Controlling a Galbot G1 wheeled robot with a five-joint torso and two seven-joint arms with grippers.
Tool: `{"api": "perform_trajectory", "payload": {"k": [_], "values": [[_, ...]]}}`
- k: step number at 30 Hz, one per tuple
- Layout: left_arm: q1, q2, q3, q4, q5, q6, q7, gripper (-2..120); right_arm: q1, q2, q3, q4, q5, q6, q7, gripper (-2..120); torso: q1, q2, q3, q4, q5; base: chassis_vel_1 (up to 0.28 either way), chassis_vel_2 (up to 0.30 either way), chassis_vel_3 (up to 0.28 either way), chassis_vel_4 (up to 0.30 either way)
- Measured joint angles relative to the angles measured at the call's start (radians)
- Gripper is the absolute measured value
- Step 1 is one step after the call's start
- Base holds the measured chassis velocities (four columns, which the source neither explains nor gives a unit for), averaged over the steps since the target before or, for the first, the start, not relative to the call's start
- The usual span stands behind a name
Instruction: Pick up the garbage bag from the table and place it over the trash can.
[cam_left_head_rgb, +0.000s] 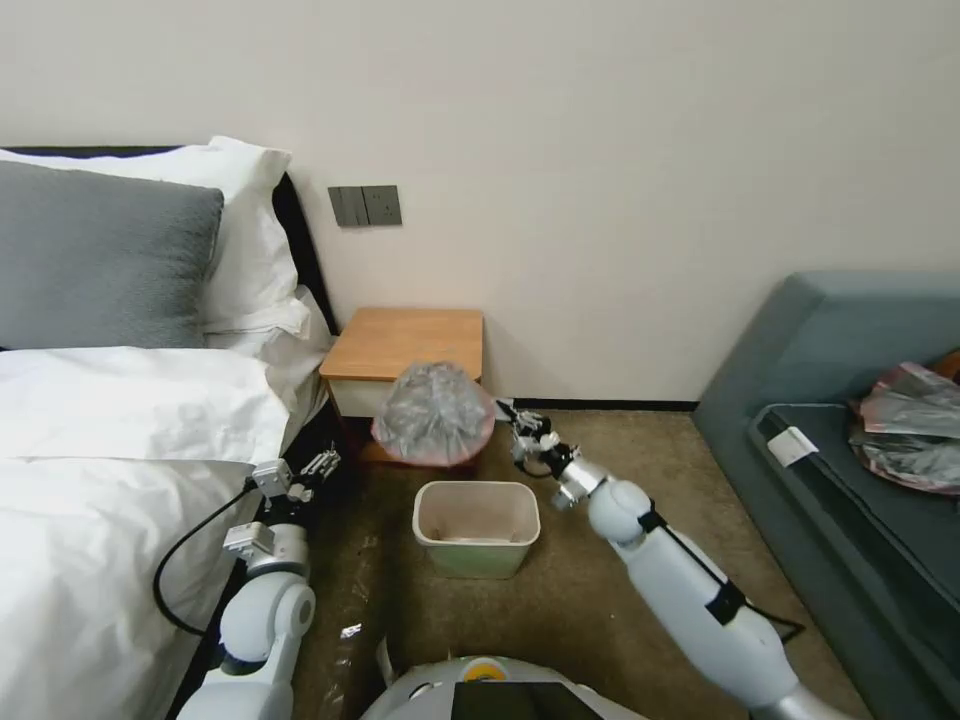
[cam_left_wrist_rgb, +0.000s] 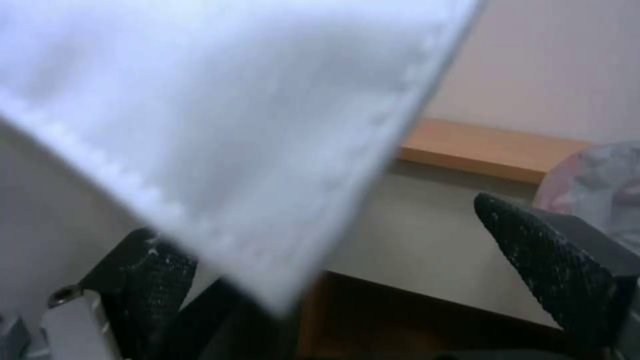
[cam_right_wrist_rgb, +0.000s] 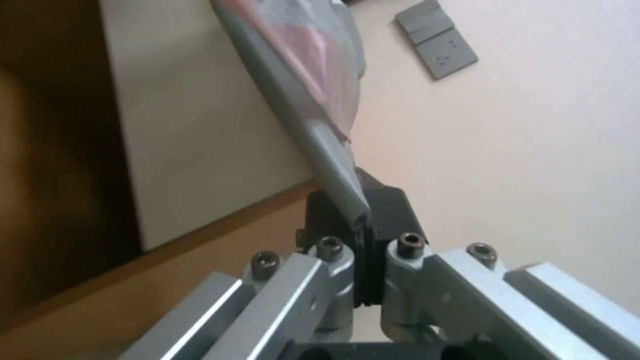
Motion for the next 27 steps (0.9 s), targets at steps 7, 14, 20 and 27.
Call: {"api": "perform_trajectory", "payload": {"k": [7, 14, 20, 27], "values": [[0.005, -0.003, 0.021, 0.002, 0.006, 0.000, 0.000, 99, -0.141, 0.000, 0.016, 0.049, -0.045, 0.034, 0.004, 0, 0.000, 0.000, 0.000, -0.0001, 0.0000, 0.000, 0.000, 0.000, 0.000], [0.005, -0.005, 0.030, 0.004, 0.010, -0.001, 0.000, 99, -0.231, 0.002, 0.021, 0.055, -0.095, 0.071, 0.011, 0, 0.000, 0.000, 0.000, -0.0001, 0.0000, 0.000, 0.000, 0.000, 0.000], [0.007, -0.004, 0.030, 0.005, 0.010, -0.003, 0.000, 99, -0.277, 0.003, 0.037, 0.066, -0.111, 0.089, 0.012, 0, 0.000, 0.000, 0.000, 0.0000, 0.0000, 0.000, 0.000, 0.000, 0.000], [-0.008, -0.009, 0.028, 0.008, 0.008, -0.004, -0.002, 99, -0.308, -0.019, 0.055, 0.086, -0.079, 0.088, 0.005, 0, 0.000, 0.000, 0.000, 0.0000, 0.0000, 0.000, 0.000, 0.000, 0.000]]}}
